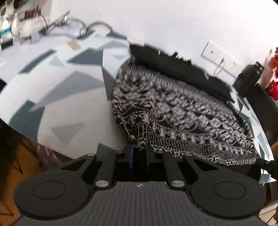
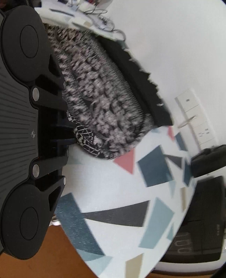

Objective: Fold clothes
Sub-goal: 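Lower both grippers to the sweater hem and close them on it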

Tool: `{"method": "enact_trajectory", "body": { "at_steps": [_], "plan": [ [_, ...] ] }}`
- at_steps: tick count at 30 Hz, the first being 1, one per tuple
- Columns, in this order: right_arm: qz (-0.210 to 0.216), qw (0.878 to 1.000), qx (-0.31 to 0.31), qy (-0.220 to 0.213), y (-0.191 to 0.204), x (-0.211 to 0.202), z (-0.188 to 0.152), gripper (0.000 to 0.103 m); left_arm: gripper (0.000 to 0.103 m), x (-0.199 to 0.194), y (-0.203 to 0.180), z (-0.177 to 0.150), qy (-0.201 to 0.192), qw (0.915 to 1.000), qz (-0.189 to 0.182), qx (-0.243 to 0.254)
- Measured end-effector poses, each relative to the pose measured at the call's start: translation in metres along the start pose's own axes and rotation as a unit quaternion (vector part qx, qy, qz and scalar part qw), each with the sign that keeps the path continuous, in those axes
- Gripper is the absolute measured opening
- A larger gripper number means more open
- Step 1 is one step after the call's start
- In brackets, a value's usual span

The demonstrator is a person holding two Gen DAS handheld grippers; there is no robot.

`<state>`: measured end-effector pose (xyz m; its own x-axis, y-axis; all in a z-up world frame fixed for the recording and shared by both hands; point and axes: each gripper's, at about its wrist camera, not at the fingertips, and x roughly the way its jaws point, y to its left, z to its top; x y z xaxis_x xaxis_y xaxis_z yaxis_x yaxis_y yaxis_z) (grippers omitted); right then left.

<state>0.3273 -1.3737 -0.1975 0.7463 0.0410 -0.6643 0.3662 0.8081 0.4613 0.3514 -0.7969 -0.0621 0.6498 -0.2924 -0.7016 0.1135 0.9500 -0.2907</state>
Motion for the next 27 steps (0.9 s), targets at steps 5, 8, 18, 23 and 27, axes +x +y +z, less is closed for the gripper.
{"method": "enact_trajectory", "body": {
  "at_steps": [5, 8, 18, 23, 27],
  "plan": [
    [-0.007, 1.000, 0.007, -0.020, -0.009, -0.006, 0.010, 0.006, 0.022, -0.011, -0.017, 0.001, -0.028, 0.9977, 0.020, 0.059],
    [-0.021, 0.999, 0.030, 0.008, -0.020, 0.001, 0.008, 0.019, 0.055, 0.001, -0.018, 0.001, -0.003, 0.9975, 0.040, 0.058],
    [-0.032, 0.999, -0.007, 0.007, -0.018, 0.005, 0.000, 0.047, 0.066, 0.019, -0.001, -0.002, 0.027, 0.9953, 0.075, 0.055],
    [-0.022, 0.999, -0.018, 0.022, -0.012, 0.011, -0.002, 0.049, 0.069, 0.024, -0.001, -0.001, 0.053, 0.9936, 0.072, 0.070],
    [0.003, 0.999, -0.003, 0.033, -0.006, 0.016, 0.001, 0.034, 0.039, 0.025, -0.002, 0.005, 0.064, 0.9964, 0.021, 0.050]
  ]
}}
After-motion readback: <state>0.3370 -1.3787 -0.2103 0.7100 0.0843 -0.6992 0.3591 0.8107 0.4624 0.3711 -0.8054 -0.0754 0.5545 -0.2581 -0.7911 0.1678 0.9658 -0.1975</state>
